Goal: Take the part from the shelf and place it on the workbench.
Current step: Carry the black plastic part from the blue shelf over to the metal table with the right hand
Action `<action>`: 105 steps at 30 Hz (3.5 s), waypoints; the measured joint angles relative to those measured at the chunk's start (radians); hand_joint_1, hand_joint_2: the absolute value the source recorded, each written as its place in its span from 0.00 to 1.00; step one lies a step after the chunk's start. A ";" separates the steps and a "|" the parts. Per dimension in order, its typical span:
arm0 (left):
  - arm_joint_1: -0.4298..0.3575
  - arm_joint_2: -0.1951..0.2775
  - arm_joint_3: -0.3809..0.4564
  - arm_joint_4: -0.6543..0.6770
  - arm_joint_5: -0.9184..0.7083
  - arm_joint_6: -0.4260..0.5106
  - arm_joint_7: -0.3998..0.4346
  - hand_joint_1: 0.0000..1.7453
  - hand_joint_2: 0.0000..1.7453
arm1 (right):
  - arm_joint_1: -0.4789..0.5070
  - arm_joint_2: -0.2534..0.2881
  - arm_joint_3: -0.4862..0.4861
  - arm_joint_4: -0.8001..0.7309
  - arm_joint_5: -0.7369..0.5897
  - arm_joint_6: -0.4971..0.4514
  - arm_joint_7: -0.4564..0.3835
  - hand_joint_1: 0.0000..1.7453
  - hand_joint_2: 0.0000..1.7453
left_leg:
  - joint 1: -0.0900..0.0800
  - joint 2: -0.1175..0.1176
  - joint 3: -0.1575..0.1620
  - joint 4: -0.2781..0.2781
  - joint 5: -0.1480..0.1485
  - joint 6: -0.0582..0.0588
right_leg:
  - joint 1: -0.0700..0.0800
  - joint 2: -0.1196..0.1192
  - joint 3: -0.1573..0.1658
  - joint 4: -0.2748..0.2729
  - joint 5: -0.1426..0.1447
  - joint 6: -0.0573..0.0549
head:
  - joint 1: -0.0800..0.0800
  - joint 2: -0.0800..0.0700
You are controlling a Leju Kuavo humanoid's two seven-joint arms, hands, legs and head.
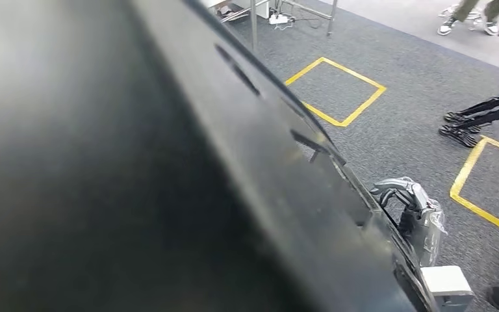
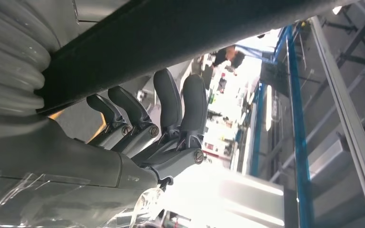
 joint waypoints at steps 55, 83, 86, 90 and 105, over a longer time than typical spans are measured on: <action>-0.001 0.004 -0.041 0.000 0.022 0.104 0.037 0.00 0.00 | -0.118 0.026 0.155 0.186 -0.192 -0.006 0.001 1.00 1.00 | 0.020 -0.024 0.246 -0.163 -0.080 0.014 | -0.018 0.021 -0.140 0.039 0.080 0.066 | 0.004 -0.005; 0.003 -0.013 -0.037 0.000 0.044 0.098 0.019 0.00 0.00 | -0.468 -0.137 0.307 0.204 -0.079 0.184 0.411 1.00 1.00 | 0.000 -0.052 0.165 -0.148 0.003 0.061 | 0.000 0.011 -0.120 0.143 -0.108 0.062 | 0.034 -0.004; 0.003 -0.015 -0.037 0.000 0.033 0.093 0.020 0.00 0.00 | -0.524 -0.162 0.312 0.224 -0.095 0.201 0.449 1.00 1.00 | 0.003 -0.089 0.182 -0.132 -0.036 0.043 | -0.009 0.056 -0.125 0.030 0.081 0.049 | 0.041 -0.004; -0.005 -0.018 -0.039 0.000 0.022 0.087 0.020 0.00 0.00 | -0.593 -0.176 0.317 0.248 -0.110 0.201 0.464 1.00 1.00 | 0.002 -0.048 0.151 -0.070 -0.045 0.023 | -0.010 0.007 -0.106 0.030 0.069 0.009 | 0.049 -0.004; -0.004 -0.010 -0.042 0.001 0.020 0.101 0.041 0.00 0.00 | -0.639 -0.223 0.330 0.315 -0.124 0.132 0.465 1.00 1.00 | -0.017 0.052 0.067 -0.184 0.113 0.061 | -0.008 -0.047 0.009 0.007 -0.024 0.021 | 0.064 -0.004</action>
